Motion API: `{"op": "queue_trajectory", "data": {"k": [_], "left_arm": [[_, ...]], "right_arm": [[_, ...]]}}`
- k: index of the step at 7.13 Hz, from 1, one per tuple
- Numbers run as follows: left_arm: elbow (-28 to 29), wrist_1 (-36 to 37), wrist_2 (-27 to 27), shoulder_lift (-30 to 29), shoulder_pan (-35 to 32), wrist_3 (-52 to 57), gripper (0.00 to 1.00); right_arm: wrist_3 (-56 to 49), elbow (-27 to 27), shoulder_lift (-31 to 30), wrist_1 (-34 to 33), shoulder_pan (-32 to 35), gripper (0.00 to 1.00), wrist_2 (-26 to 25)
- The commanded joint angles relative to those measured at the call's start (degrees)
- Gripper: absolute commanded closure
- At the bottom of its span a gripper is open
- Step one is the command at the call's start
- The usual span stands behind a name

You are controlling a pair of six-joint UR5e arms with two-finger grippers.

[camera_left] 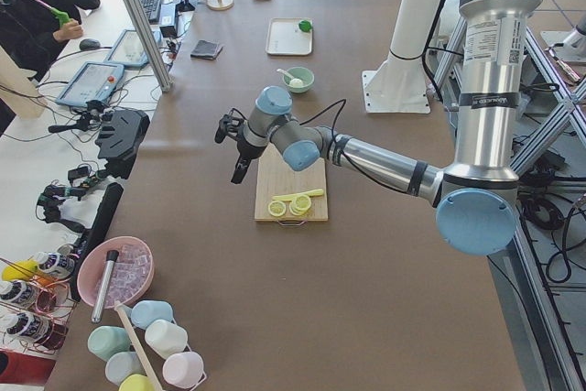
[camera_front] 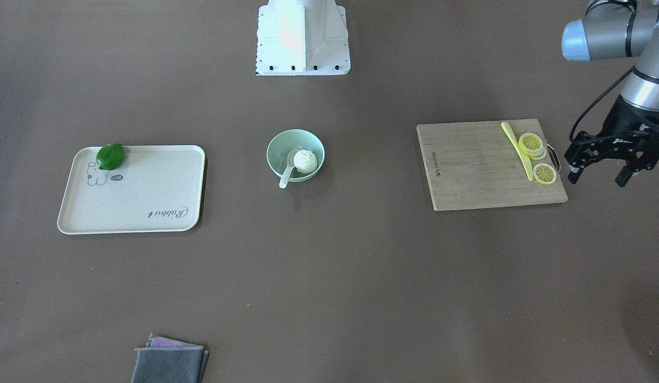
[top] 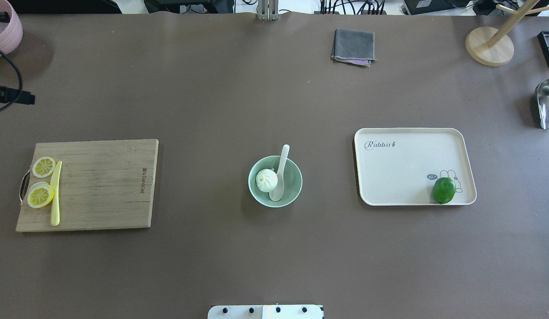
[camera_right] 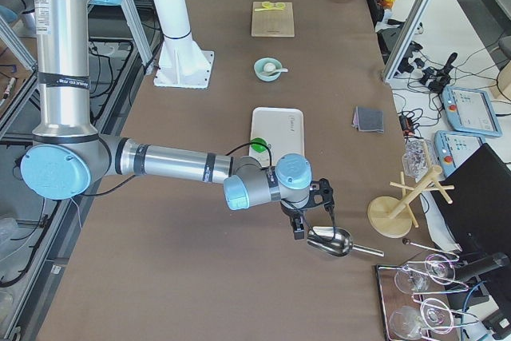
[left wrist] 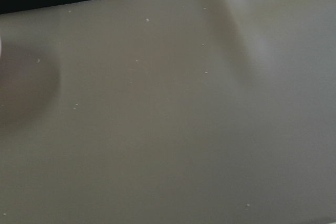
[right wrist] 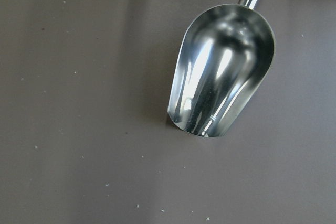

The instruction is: Put spoon and bun in bowl

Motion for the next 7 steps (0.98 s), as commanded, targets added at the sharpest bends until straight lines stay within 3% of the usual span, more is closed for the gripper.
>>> {"op": "queue_trajectory", "data": {"k": [1,3,5,7], "left_arm": [[1.26,16.88,-12.08,0.05,-14.70,22.92,0.02],[1.95,20.56,-12.74,1.44,-20.55,27.98,0.02],[2.13,20.21,-12.74,4.17,-21.36,27.80,0.02],[1.61,19.78,-12.82,6.19,-21.62,27.89,0.02]], "right_arm": [[-0.39,-0.98,-0.12,-1.59,1.51,0.00,-1.55],[-0.48,-0.72,-1.69,-5.91,3.27,0.00,0.30],[-0.57,-0.46,-2.76,-7.66,5.55,0.00,3.03],[-0.13,4.69,-2.15,-13.09,5.84,0.00,2.07]]}}
